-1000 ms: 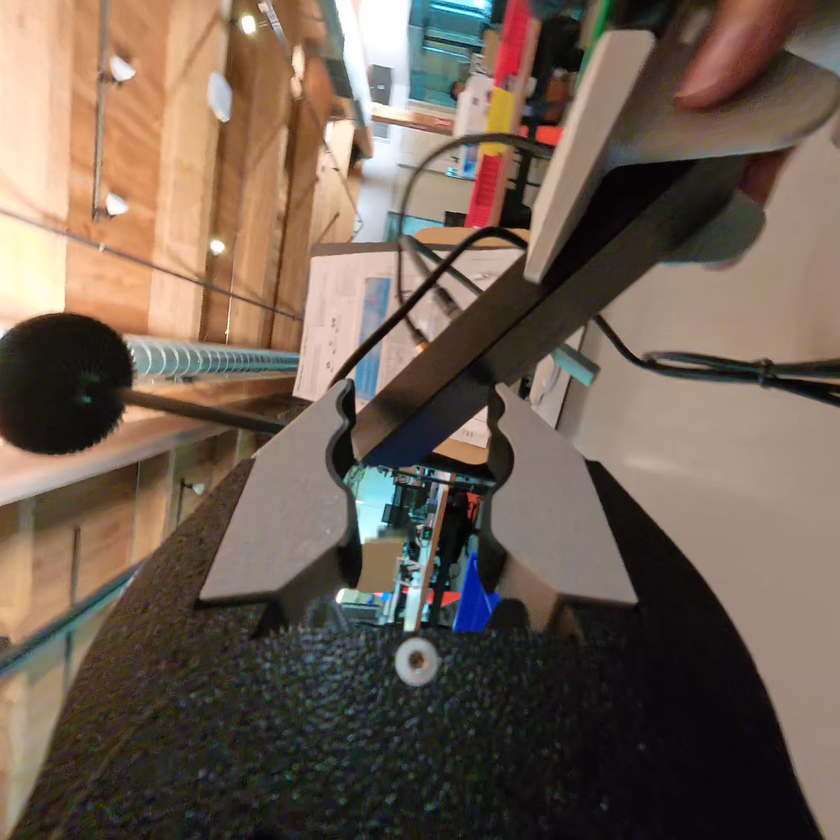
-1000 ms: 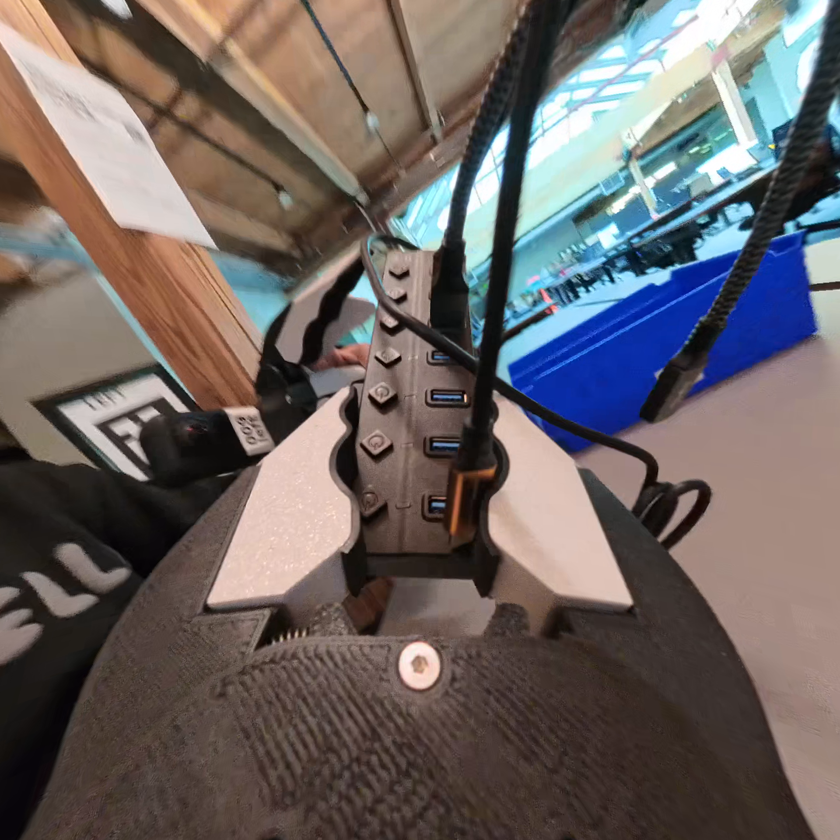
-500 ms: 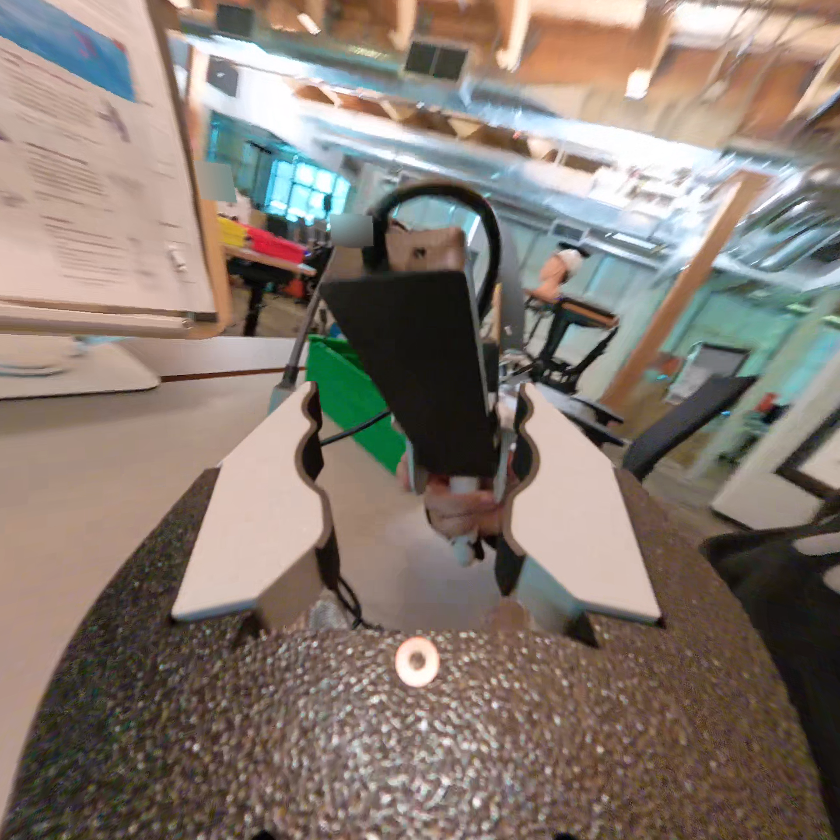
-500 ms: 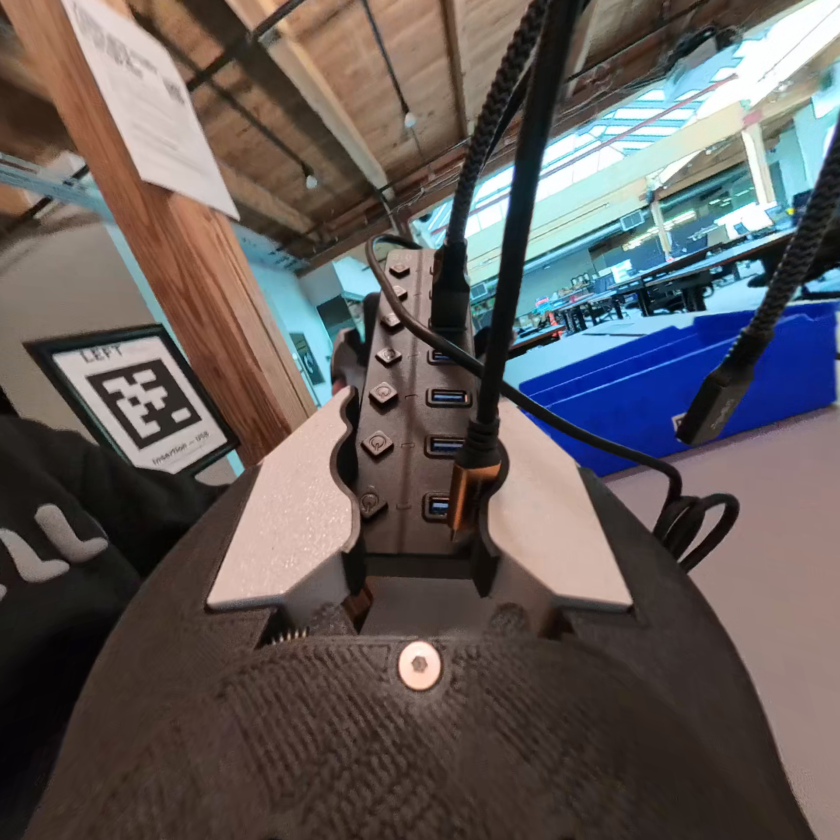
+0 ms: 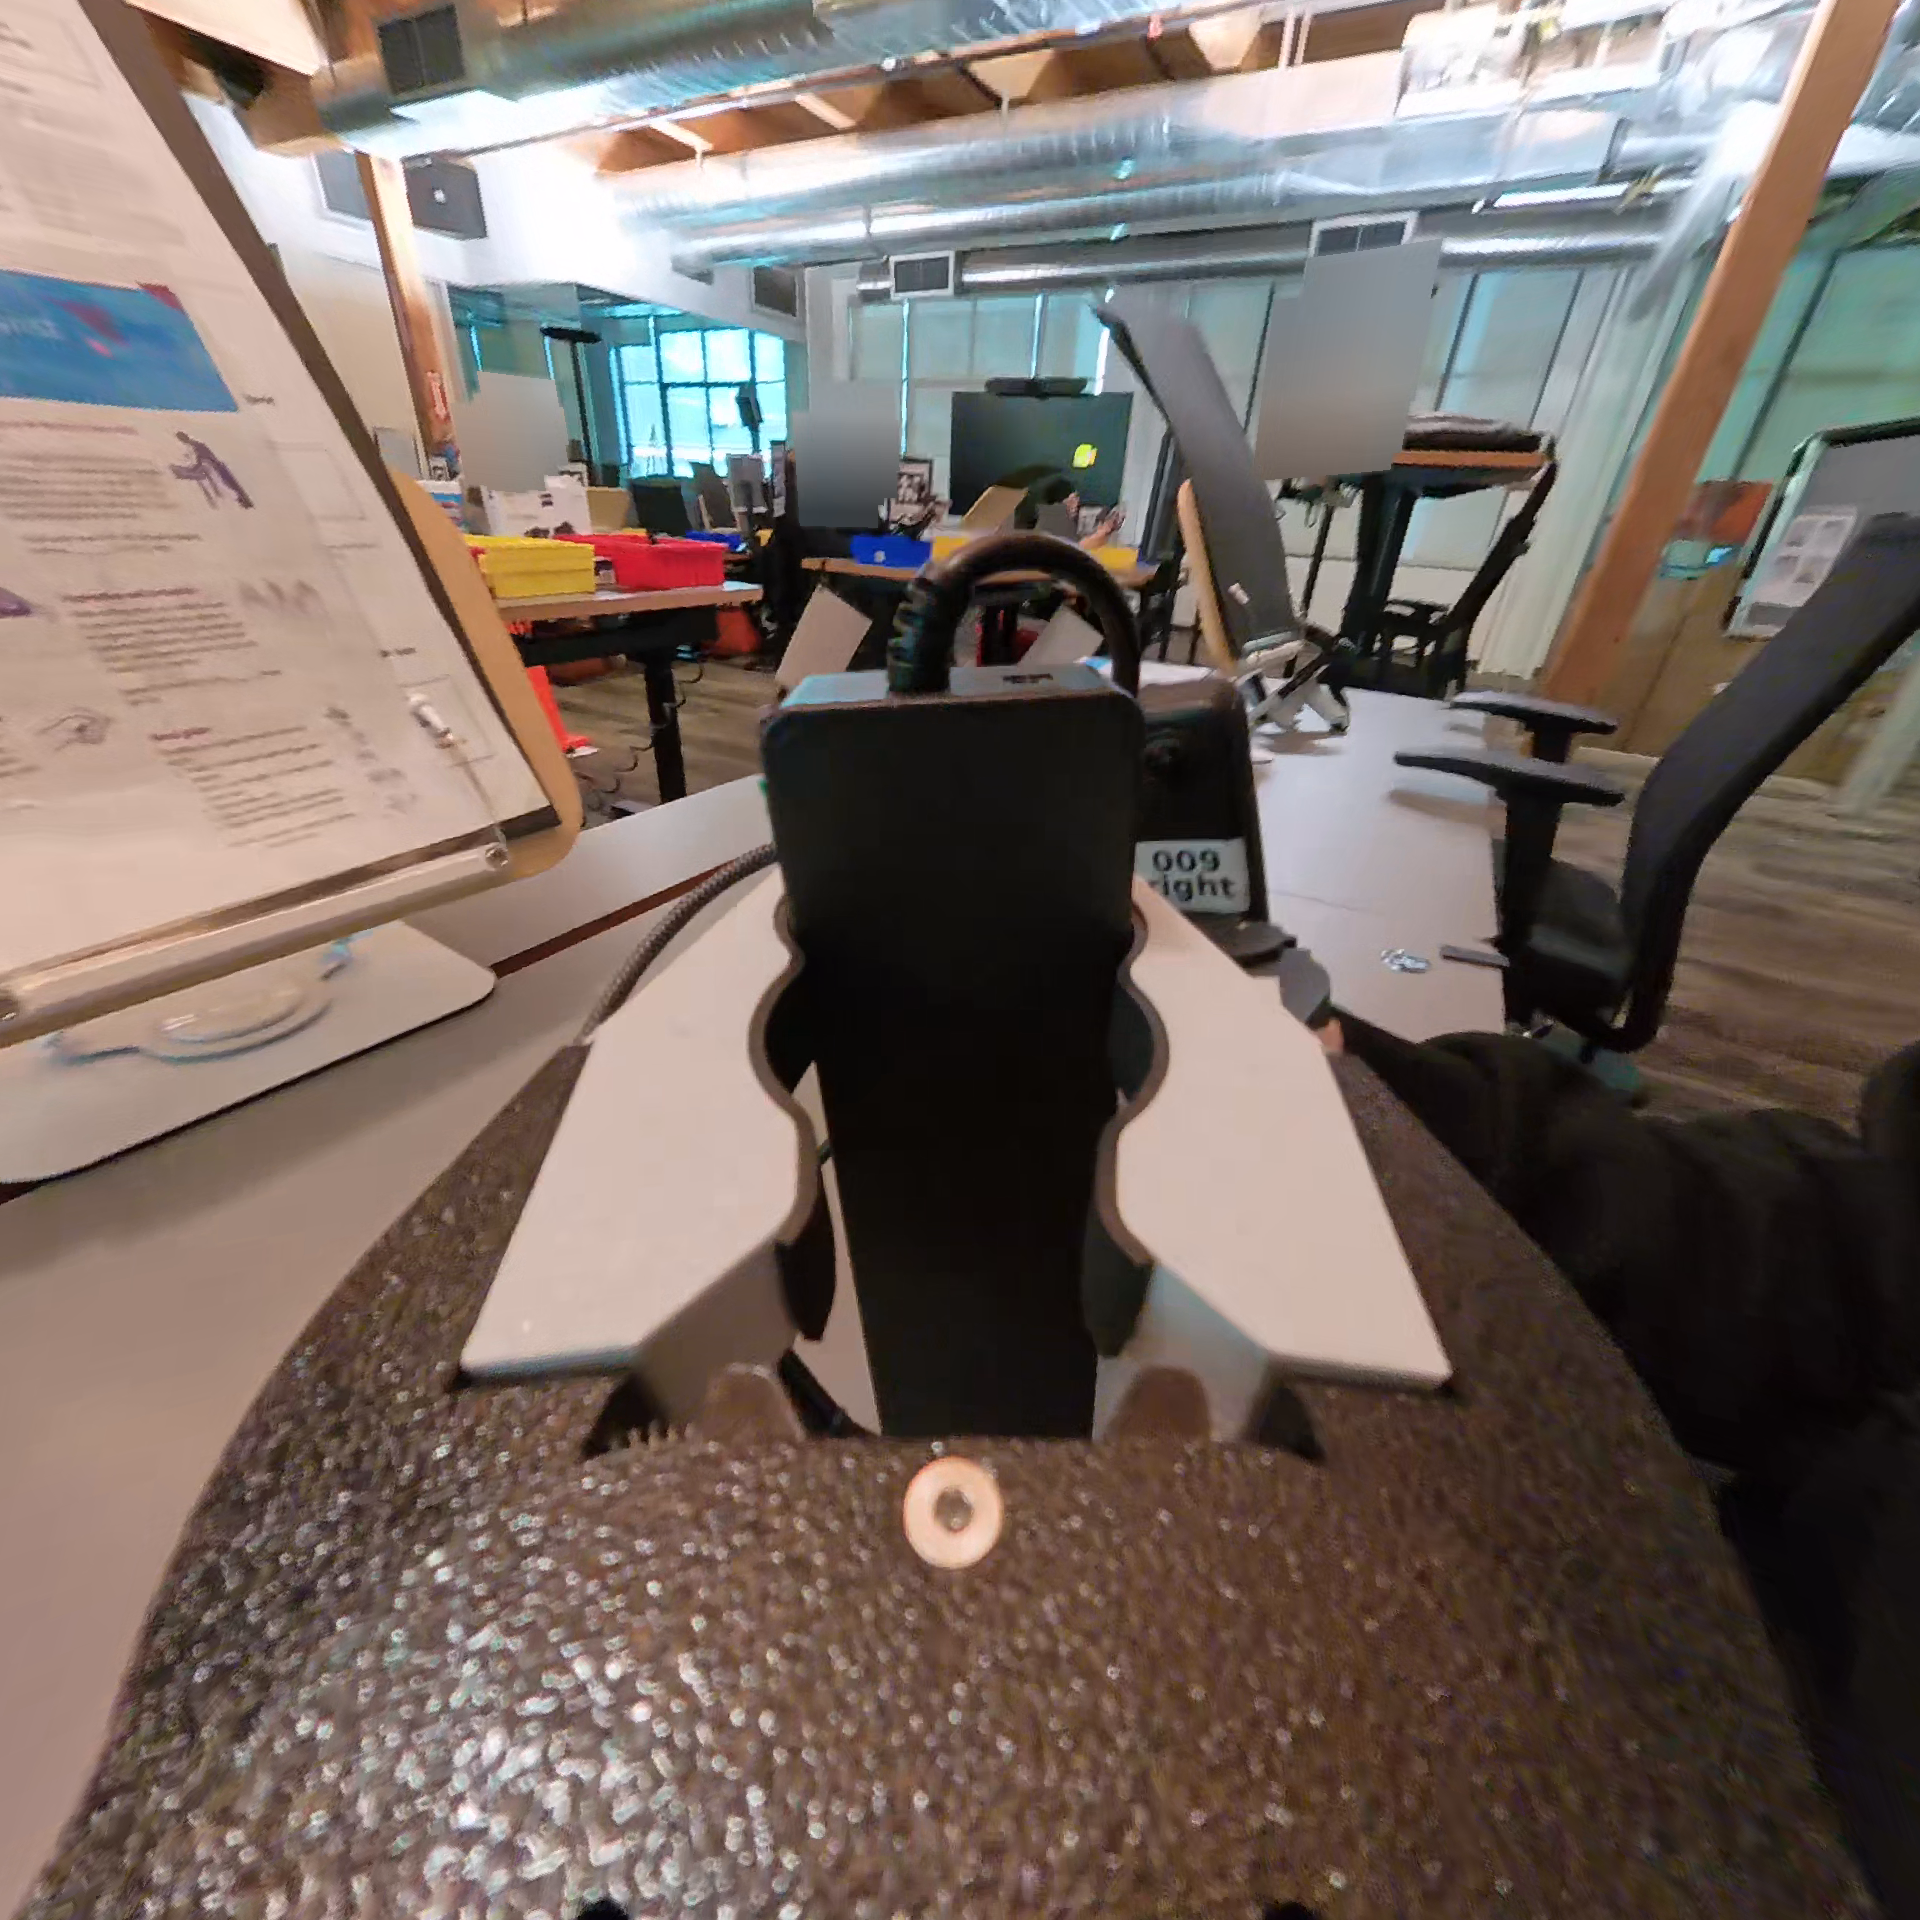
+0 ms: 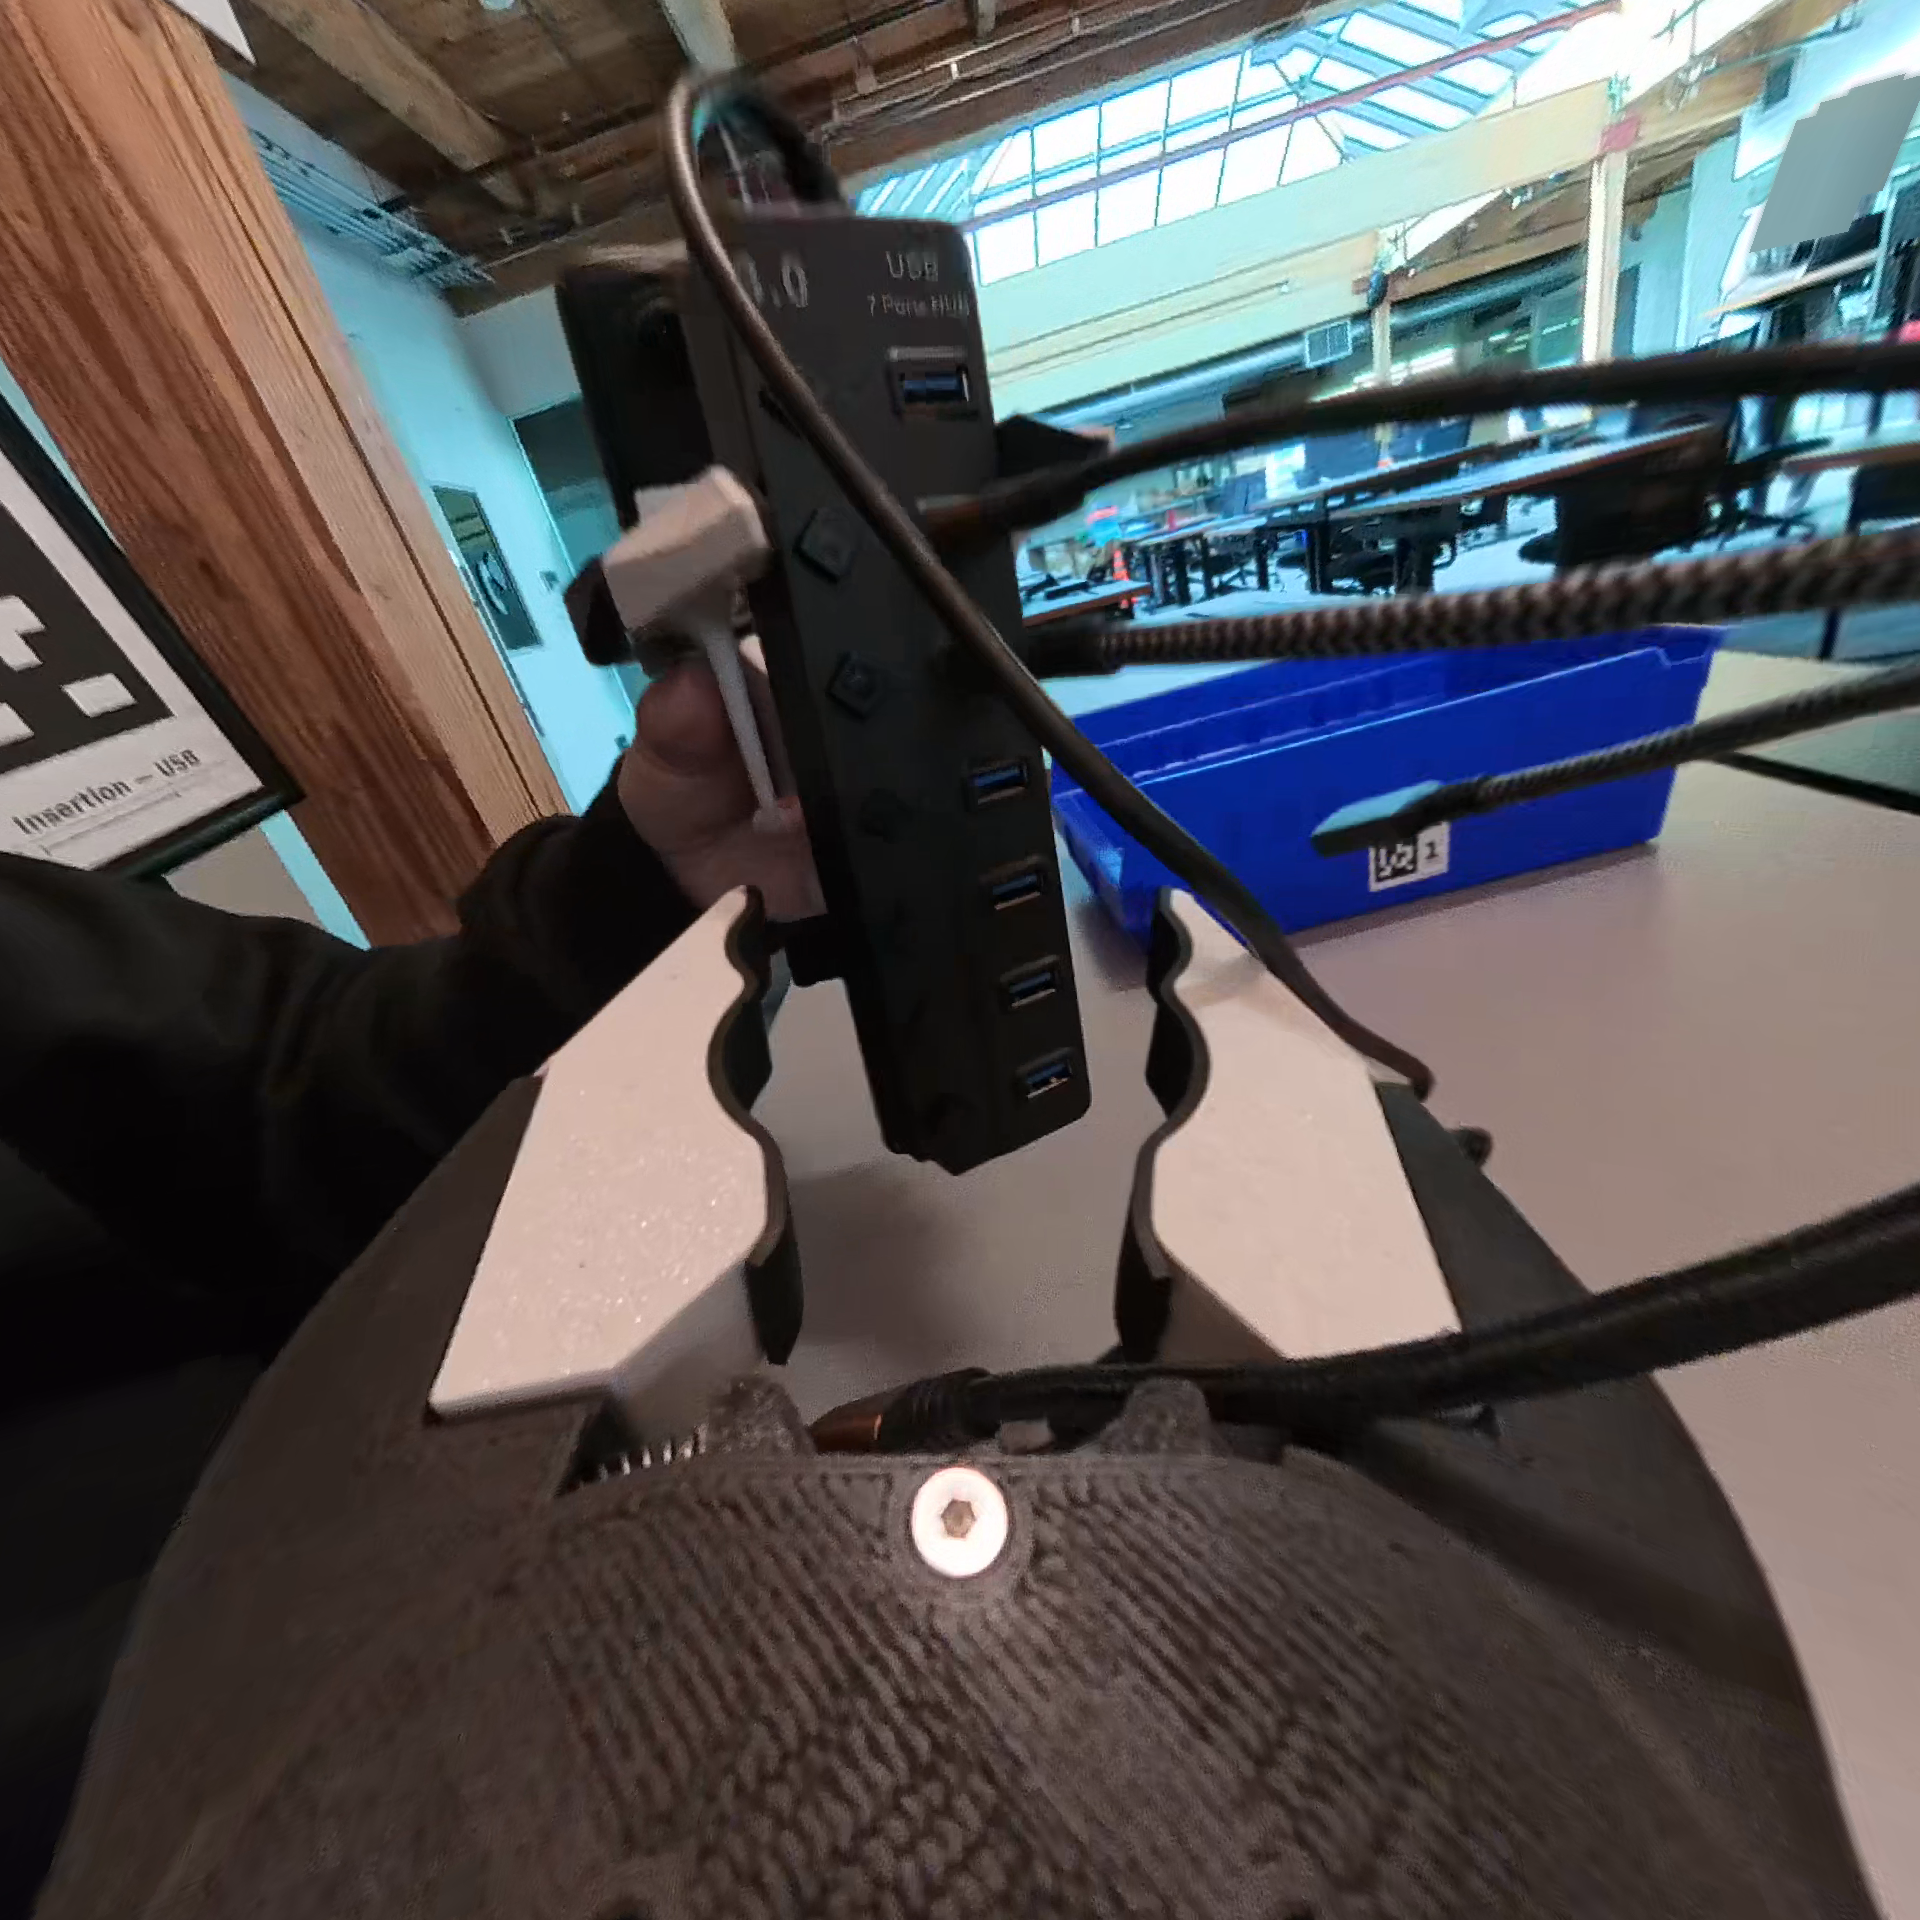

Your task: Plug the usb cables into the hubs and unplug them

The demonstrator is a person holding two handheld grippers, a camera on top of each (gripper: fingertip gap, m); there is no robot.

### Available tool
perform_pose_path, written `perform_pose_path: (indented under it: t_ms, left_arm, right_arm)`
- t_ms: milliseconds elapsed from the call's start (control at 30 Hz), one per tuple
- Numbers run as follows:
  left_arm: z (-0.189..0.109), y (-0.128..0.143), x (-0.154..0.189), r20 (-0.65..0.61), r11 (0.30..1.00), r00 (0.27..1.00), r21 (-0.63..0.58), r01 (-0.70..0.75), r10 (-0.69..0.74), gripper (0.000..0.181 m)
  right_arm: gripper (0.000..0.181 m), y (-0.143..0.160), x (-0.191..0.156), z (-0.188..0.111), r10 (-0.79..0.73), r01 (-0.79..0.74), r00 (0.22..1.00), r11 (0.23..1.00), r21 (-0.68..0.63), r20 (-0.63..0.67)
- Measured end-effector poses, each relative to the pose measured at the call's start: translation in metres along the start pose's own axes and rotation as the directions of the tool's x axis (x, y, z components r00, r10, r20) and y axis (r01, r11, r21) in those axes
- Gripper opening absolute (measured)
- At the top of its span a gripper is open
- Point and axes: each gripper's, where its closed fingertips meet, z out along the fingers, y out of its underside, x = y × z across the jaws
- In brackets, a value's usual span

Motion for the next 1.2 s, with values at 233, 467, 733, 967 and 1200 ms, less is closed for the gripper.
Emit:
perform_pose_path:
  t_ms: [233,467,733,967,1200]
  left_arm:
    - [0.017,-0.003,0.028,-0.154,0.999,0.987,0.011,0.04,-0.038,0.052]
    - [0.02,0.016,0.037,-0.116,0.989,0.987,-0.082,-0.12,0.111,0.069]
    - [0.025,0.035,0.054,-0.211,0.969,0.965,-0.162,-0.188,0.152,0.085]
    - [0.024,0.026,0.047,-0.179,0.988,0.979,-0.1,-0.119,0.1,0.074]
    - [0.02,0.043,0.05,-0.211,0.968,0.966,-0.166,-0.187,0.15,0.064]
  right_arm:
    - [0.056,0.022,-0.016,0.009,-0.13,0.139,0.989,0.982,-0.129,0.073]
    - [0.055,0.024,-0.003,0.006,-0.292,0.276,0.956,0.932,-0.234,-0.034]
    - [0.054,0.043,-0.017,0.013,-0.339,0.338,0.939,0.885,-0.321,0.053]
    - [0.054,0.038,-0.012,0.02,-0.324,0.308,0.946,0.903,-0.299,-0.002]
    - [0.054,0.041,-0.017,0.018,-0.327,0.325,0.944,0.896,-0.303,0.045]
